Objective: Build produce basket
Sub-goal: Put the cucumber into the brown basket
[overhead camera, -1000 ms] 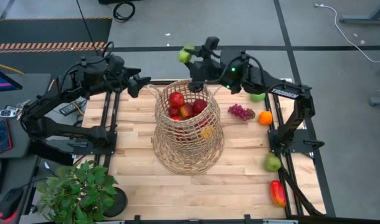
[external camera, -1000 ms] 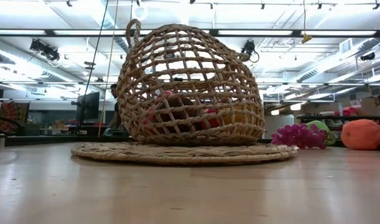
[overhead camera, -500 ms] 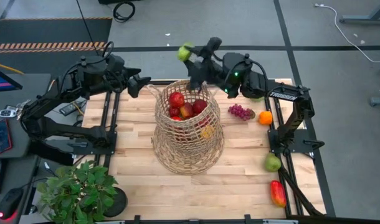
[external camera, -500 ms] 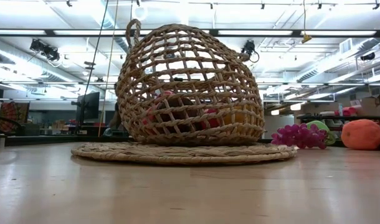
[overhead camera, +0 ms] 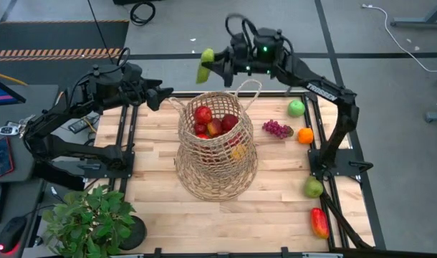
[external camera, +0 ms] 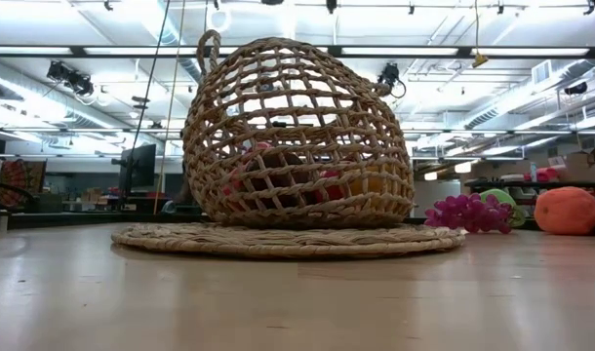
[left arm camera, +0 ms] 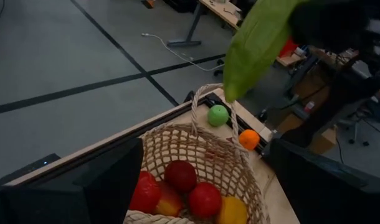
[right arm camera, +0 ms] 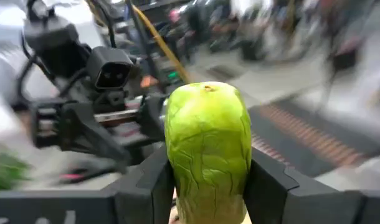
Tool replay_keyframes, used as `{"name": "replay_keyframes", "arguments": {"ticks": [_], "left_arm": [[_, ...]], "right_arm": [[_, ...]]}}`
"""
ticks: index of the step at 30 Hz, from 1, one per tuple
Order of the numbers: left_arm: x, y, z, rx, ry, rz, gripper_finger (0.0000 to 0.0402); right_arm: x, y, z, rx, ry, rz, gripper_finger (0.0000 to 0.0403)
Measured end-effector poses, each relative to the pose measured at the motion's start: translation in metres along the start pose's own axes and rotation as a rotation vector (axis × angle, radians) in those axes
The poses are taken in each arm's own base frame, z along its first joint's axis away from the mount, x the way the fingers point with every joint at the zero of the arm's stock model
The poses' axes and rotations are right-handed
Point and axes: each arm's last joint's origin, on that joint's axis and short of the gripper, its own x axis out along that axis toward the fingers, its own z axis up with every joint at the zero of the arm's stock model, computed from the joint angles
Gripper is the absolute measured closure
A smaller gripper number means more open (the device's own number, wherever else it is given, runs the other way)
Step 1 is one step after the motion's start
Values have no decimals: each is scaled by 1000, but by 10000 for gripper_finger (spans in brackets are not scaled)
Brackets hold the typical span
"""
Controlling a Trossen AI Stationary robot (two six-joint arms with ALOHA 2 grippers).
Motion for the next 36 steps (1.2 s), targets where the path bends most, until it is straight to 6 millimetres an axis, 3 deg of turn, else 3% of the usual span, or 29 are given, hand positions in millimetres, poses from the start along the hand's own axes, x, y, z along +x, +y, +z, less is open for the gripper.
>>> {"name": "replay_keyframes", "arguments": {"ticks": [5,8,14,19,27,32,36], "left_arm": [[0,0,0,-1,-2,0,44],[0,0,0,0,-3,-1,44],[0,0,0,0,-2,-1,44],[0,0,0,0,-2,-1,44],[0,0,0,0,-1,-1,44],[0,-1,2,-3,-15,-9,44],[0,-1,2,-19,-18,-10,44]], "right_arm": [[8,-22,-6,288,100,179,241],[17,-30,-13,390,198,380,241],[29,-18,-7,396,219,760,241],[23,-8,9,338,102,870,241],[23,-13,14,405,-4,780,241],[27,-20,18,619,-171,588,241],[34,-29,8,695,-155,398,241]]}}
